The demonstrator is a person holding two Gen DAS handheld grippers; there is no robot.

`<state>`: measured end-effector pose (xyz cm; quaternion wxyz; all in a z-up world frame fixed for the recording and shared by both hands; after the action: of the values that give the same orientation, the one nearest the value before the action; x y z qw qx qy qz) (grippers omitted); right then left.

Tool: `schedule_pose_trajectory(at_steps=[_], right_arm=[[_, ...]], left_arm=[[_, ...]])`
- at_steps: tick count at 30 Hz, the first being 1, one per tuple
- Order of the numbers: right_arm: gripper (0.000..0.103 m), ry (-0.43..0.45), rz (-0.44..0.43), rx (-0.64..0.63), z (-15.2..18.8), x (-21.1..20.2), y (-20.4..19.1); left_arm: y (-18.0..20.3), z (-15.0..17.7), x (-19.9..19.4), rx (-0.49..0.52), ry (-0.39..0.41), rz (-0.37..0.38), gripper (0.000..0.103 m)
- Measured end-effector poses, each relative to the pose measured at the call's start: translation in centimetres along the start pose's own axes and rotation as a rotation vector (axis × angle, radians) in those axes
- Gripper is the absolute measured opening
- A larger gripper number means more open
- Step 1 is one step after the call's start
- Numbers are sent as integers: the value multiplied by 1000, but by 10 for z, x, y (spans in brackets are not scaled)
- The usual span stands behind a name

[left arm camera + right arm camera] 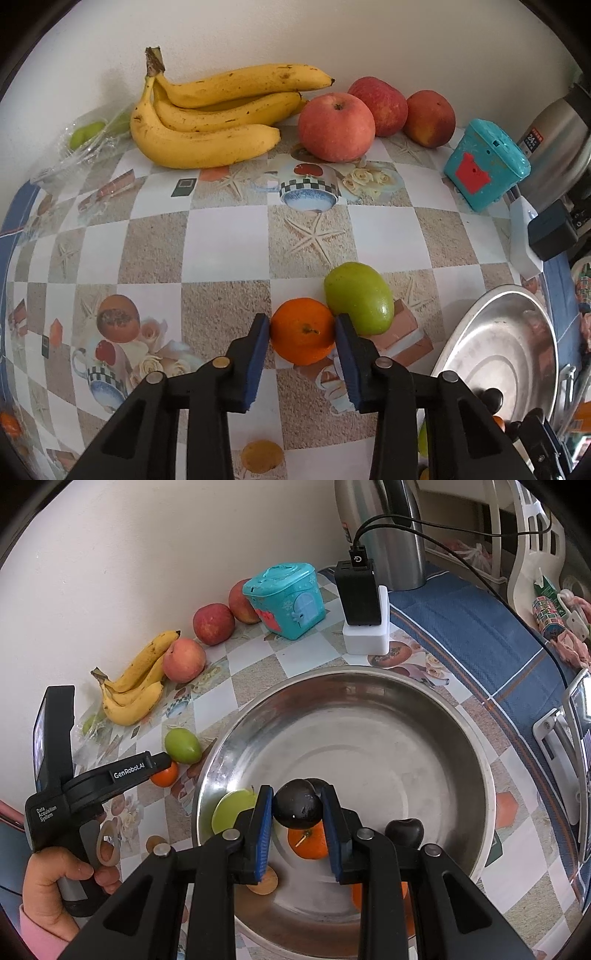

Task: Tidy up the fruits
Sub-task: 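Carry the orange and dark plum over the steel bowl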

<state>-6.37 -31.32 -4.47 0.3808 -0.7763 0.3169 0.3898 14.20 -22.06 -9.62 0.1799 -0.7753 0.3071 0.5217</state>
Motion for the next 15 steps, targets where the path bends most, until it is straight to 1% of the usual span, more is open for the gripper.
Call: schedule_pose_trajectory(at_steps=[3,7,9,15], right_arm=[[27,-1,-2,2,0,0,0],[27,-4,-6,11,0,0,0],[27,-3,-10,13,0,0,0],[27,-6,-16,16,0,0,0]], left_arm=[[-1,2,-2,-21,5,13,37],[-4,7,-5,-83,-3,77,37],[-4,9,-9,-92,2,86,37],[10,20,-35,-133,41,148,37]])
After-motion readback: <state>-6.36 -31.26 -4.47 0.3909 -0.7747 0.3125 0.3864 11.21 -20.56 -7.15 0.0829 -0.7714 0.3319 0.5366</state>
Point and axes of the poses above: each gripper's, at about its wrist camera, not at the fingertips, and x roughly the way its jaws point, y to its right, z to its underside, the point moved 7 cm from there along x, roughly the way its jaws point, and after that the axes turned 7 degrees about x, right-handed, at the moved point
